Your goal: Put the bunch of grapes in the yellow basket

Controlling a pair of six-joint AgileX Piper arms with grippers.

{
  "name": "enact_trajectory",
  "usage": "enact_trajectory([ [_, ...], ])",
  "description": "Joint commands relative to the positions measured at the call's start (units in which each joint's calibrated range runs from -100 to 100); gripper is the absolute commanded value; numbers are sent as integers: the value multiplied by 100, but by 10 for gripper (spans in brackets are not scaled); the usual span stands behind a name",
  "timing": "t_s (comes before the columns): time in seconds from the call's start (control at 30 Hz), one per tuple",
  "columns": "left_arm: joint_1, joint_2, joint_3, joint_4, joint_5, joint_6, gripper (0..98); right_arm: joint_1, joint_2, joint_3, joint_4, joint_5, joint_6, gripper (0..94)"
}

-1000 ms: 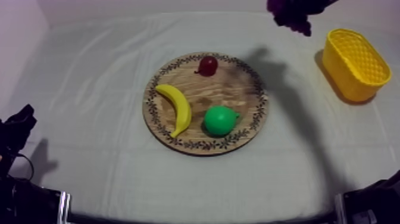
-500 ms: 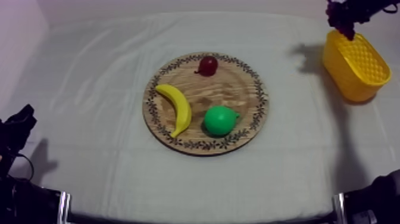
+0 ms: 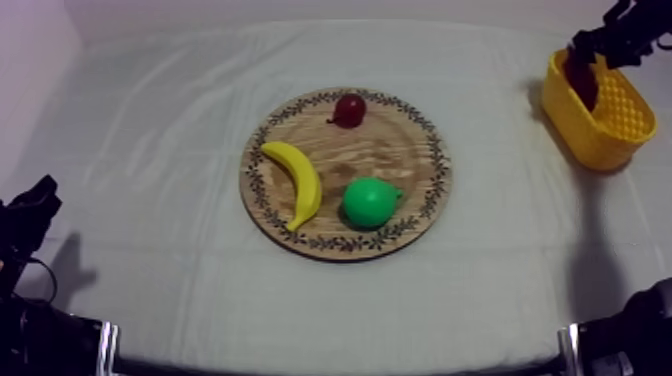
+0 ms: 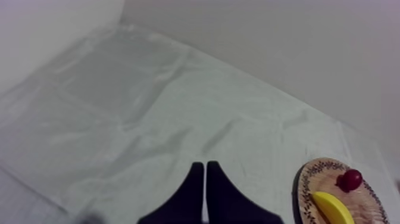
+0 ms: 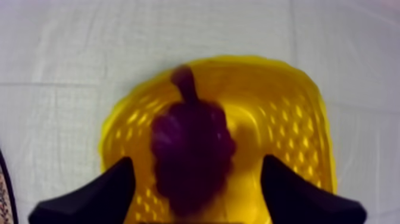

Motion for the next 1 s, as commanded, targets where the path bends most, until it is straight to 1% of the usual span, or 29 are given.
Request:
enact_trajectory([
  [0.0, -3, 5, 0, 2, -1, 1, 1, 22, -71, 57, 9, 5, -29, 736],
  [0.07, -3, 5, 0, 2, -1, 1, 1, 50, -207, 162, -9, -37, -28, 748],
  [0.13, -3, 5, 0, 2, -1, 1, 1, 67, -423, 305, -56, -78, -2, 739],
  [0.37, -3, 5, 0, 2, -1, 1, 1, -23, -1635, 1075, -211, -190, -34, 643],
  [0.5, -3, 5, 0, 2, -1, -2, 1, -79, -2550, 1684, -399, -284, 14, 553],
  [0.57, -3, 5, 0, 2, -1, 0, 1, -133, -3054, 2012, -449, -364, 8, 499],
  [0.87, -3, 5, 0, 2, -1, 0, 1, -628, -5551, 3732, -332, -733, -284, 306],
  [0.97, -3, 5, 0, 2, -1, 1, 1, -835, -6284, 4213, -277, -722, -396, 228],
])
